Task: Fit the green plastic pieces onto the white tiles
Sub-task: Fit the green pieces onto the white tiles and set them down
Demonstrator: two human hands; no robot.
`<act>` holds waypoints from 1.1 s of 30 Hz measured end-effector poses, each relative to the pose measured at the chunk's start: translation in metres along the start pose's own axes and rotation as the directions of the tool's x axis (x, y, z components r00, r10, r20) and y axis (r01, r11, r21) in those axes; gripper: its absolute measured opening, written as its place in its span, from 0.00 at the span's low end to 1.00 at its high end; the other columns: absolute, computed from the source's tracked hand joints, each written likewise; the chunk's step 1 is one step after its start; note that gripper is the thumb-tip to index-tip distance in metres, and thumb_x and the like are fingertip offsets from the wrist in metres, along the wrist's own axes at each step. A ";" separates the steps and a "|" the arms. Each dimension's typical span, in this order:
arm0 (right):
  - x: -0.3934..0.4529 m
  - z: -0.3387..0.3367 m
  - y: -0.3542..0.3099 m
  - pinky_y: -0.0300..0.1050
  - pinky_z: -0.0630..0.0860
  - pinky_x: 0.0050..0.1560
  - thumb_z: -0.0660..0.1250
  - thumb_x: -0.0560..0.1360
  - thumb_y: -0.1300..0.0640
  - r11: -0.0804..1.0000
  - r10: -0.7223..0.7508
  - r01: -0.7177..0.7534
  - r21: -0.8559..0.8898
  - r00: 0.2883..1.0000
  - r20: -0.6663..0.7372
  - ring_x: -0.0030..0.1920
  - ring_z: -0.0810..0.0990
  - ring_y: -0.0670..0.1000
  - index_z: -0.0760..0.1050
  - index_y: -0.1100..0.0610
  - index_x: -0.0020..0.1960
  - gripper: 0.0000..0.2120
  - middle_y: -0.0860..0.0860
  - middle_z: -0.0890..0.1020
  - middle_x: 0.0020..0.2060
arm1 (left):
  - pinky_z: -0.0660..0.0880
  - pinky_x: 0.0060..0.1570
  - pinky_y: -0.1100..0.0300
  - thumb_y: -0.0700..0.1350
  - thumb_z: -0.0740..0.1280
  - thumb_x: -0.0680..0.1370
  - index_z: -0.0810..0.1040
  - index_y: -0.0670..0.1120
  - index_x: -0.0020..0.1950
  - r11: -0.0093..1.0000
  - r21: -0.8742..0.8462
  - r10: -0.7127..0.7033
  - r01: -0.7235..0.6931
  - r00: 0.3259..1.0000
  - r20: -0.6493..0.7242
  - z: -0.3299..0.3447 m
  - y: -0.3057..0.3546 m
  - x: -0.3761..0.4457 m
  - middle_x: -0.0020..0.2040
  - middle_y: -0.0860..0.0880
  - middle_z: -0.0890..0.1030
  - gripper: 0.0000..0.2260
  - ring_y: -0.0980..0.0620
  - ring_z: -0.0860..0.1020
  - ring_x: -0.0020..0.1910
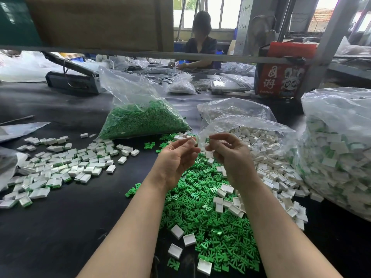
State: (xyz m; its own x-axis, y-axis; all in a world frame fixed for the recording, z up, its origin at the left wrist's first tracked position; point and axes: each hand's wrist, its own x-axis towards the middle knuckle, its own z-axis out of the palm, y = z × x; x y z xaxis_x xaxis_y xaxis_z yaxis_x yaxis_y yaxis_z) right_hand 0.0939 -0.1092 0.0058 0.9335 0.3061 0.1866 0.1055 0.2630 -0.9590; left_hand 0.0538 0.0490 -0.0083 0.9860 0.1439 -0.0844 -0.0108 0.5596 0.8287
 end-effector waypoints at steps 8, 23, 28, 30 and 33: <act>0.000 0.000 0.002 0.33 0.74 0.36 0.71 0.73 0.67 0.995 -0.063 0.064 -0.078 0.998 0.013 0.36 0.79 0.42 0.79 0.63 0.52 0.07 0.56 0.83 0.43 | 0.80 0.35 0.62 0.43 0.69 0.73 0.82 0.41 0.51 1.000 -0.020 0.013 -0.013 1.000 0.008 0.002 -0.002 0.002 0.43 0.42 0.85 0.09 0.51 0.84 0.37; -0.002 0.003 0.000 0.39 0.79 0.45 0.69 0.74 0.70 0.975 -0.104 0.111 -0.191 0.994 0.047 0.41 0.81 0.47 0.79 0.58 0.46 0.08 0.54 0.82 0.41 | 0.78 0.38 0.65 0.44 0.75 0.64 0.85 0.46 0.43 0.956 0.231 0.184 -0.182 0.983 0.011 0.008 -0.002 -0.001 0.39 0.46 0.85 0.10 0.54 0.82 0.36; -0.001 0.005 0.002 0.36 0.79 0.43 0.69 0.74 0.69 0.965 -0.134 0.135 -0.226 0.991 0.021 0.40 0.81 0.45 0.79 0.60 0.51 0.08 0.57 0.82 0.43 | 0.78 0.37 0.65 0.46 0.75 0.65 0.86 0.48 0.39 0.916 0.331 0.222 -0.226 0.974 0.053 0.010 -0.004 -0.002 0.37 0.48 0.85 0.05 0.55 0.82 0.35; 0.000 0.006 0.002 0.34 0.77 0.42 0.70 0.74 0.68 0.963 -0.130 0.127 -0.238 0.992 0.006 0.40 0.81 0.42 0.79 0.61 0.52 0.07 0.56 0.83 0.44 | 0.77 0.37 0.66 0.46 0.76 0.65 0.86 0.48 0.40 0.911 0.340 0.226 -0.234 0.972 0.063 0.011 -0.004 -0.002 0.36 0.48 0.85 0.05 0.55 0.82 0.35; 0.000 0.007 0.001 0.34 0.78 0.44 0.70 0.75 0.66 0.954 -0.123 0.129 -0.272 0.992 0.036 0.41 0.82 0.43 0.80 0.58 0.48 0.05 0.54 0.83 0.43 | 0.77 0.37 0.66 0.44 0.76 0.66 0.86 0.47 0.40 0.921 0.313 0.230 -0.232 0.972 0.043 0.012 -0.007 -0.001 0.37 0.48 0.85 0.05 0.55 0.82 0.36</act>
State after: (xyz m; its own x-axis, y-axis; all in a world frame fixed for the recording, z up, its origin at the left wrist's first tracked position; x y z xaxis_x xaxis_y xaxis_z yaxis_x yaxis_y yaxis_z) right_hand 0.0915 -0.1031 0.0062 0.9003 0.3045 0.3112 0.3139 0.0413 -0.9486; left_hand 0.0549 0.0354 -0.0078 0.9634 0.2332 0.1322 -0.1862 0.2271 0.9559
